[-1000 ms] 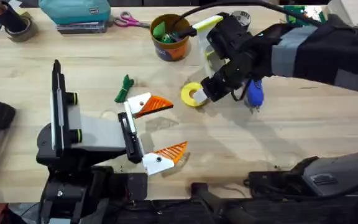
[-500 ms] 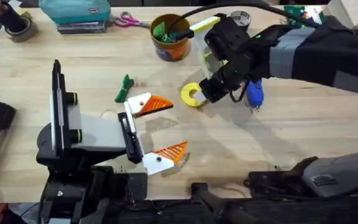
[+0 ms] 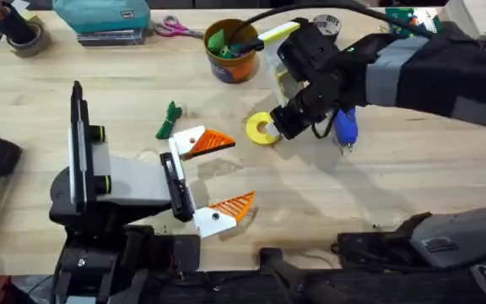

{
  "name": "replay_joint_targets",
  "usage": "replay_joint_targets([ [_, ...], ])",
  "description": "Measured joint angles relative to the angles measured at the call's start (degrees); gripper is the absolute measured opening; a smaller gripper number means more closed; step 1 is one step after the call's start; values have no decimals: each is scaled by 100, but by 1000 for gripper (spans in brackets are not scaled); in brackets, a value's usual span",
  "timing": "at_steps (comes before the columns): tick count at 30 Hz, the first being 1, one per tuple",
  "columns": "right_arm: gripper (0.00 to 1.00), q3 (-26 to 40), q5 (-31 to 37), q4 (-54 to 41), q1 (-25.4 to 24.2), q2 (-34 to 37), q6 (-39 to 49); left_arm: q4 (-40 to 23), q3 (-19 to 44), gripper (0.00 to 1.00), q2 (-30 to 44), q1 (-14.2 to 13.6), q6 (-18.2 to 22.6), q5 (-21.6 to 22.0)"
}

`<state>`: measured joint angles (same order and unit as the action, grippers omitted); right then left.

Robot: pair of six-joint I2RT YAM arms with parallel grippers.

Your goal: Pick up the gripper from the table and insert it into the empty holder that is missing its gripper. Then pick up a screw, insert it into the mounting hole, and use the screwdriver to tighten it. Finally, clean up the table by picking up the vegetable and placing it into the bucket.

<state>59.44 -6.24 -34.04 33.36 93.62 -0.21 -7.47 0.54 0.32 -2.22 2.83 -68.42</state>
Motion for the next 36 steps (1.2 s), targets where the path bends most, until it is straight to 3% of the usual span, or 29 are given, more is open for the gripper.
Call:
replay_joint_targets([
  [7, 6, 42, 2, 17, 0, 0, 0, -2, 0, 986, -1, 0, 0, 0],
  [11, 6, 401, 24, -435, 0, 0, 0, -2, 0, 986, -1, 0, 0, 1],
  [26, 5, 3680, 389, -3310, 0, -344, 137, -2, 0, 986, 0, 0, 0, 0],
  [31, 6, 4425, 395, -3843, 2, -389, 238, 0, 0, 986, 0, 0, 2, 0],
  [36, 5, 4759, 409, -4082, 49, -389, 263, -2, 0, 985, 0, 0, 0, 0],
])
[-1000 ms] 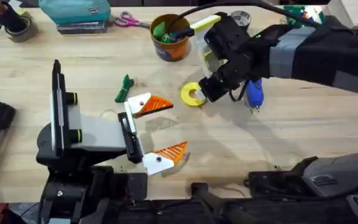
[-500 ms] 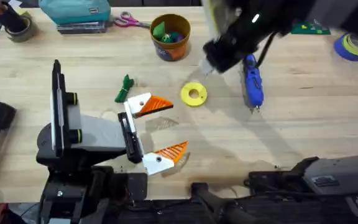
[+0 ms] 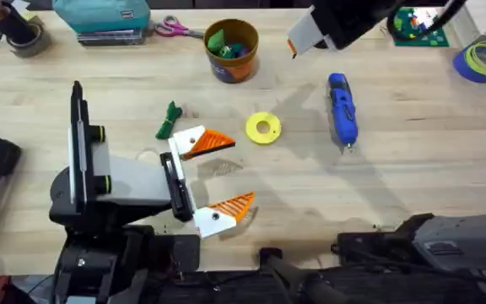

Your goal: Pick up the gripper from the table and insert it into the empty holder that is missing its gripper. Then pick up a screw, insert it into the mounting hole, and use the screwdriver to tighten it. Finally, clean up the table by picking up the vegetable and placing it into the bucket.

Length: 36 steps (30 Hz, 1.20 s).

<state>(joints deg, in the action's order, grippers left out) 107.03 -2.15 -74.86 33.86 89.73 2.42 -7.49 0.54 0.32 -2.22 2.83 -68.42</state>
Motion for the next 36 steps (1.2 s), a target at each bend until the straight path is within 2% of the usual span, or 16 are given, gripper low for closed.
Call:
replay_joint_targets([
  [10, 5, 40, 0, -32, 320, 0, 23, 1, 0, 986, -1, 0, 0, 0],
  [19, 5, 54, 2, 151, 1060, 25, 41, 0, 0, 986, 0, 0, 0, 0],
  [30, 5, 726, 2, 106, 1855, 866, 86, 1, 0, 986, 0, 0, 0, 0],
  [36, 5, 894, 2, 104, 2254, 1086, 215, 0, 0, 985, 0, 0, 1, 1],
])
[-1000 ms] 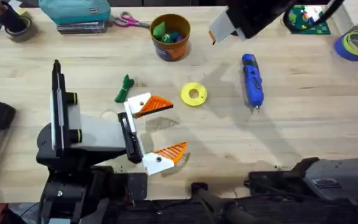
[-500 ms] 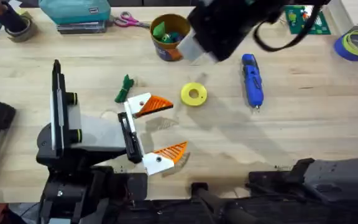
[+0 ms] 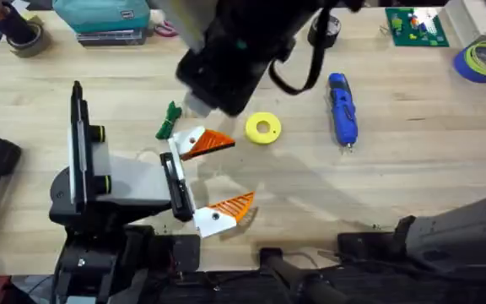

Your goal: Pick up the gripper from the table and insert it into the empty holder that is missing its gripper. Then pick up a screw, insert it into the mounting hole, and use the screwdriver to tighten it. Finally, clean up the table by picking up the vegetable and placing it into the bucket.

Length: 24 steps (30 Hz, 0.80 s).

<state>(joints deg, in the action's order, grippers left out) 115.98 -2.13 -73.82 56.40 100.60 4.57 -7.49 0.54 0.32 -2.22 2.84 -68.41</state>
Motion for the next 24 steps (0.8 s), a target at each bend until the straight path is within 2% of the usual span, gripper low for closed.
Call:
replay_joint_targets([
  [12, 5, 22, -2, -129, 700, 19, 723, 2, 0, 986, 0, 0, -1, -1],
  [24, 5, 22, 39, -139, 702, 19, 1197, 0, 0, 985, 0, 0, -1, -1],
])
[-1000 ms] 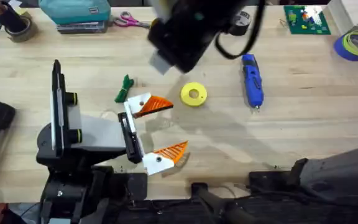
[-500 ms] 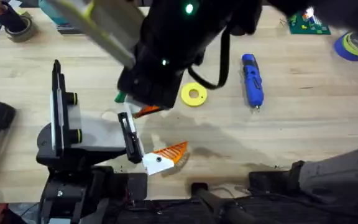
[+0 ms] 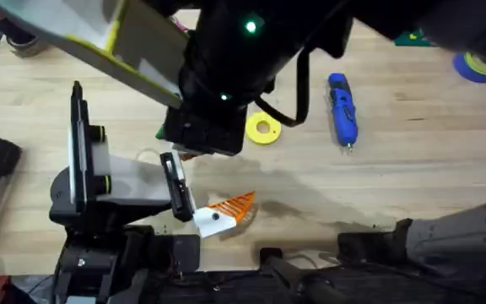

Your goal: Pick up the gripper from the table and insert it into the empty holder that is missing its gripper. Then pick up a screw, insert it into the mounting hole, and use the screwdriver to tighten it. Finally, clean up the table by picking up the vegetable and placing it into the bucket.

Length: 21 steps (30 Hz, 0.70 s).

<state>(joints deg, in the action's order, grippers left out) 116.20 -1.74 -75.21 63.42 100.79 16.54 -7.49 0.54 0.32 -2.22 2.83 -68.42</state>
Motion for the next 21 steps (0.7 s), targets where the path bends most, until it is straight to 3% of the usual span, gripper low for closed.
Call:
replay_joint_targets([
  [21, 5, 11, 0, 42, -177, 251, 45, 1, 0, 986, 0, 0, 0, 2],
])
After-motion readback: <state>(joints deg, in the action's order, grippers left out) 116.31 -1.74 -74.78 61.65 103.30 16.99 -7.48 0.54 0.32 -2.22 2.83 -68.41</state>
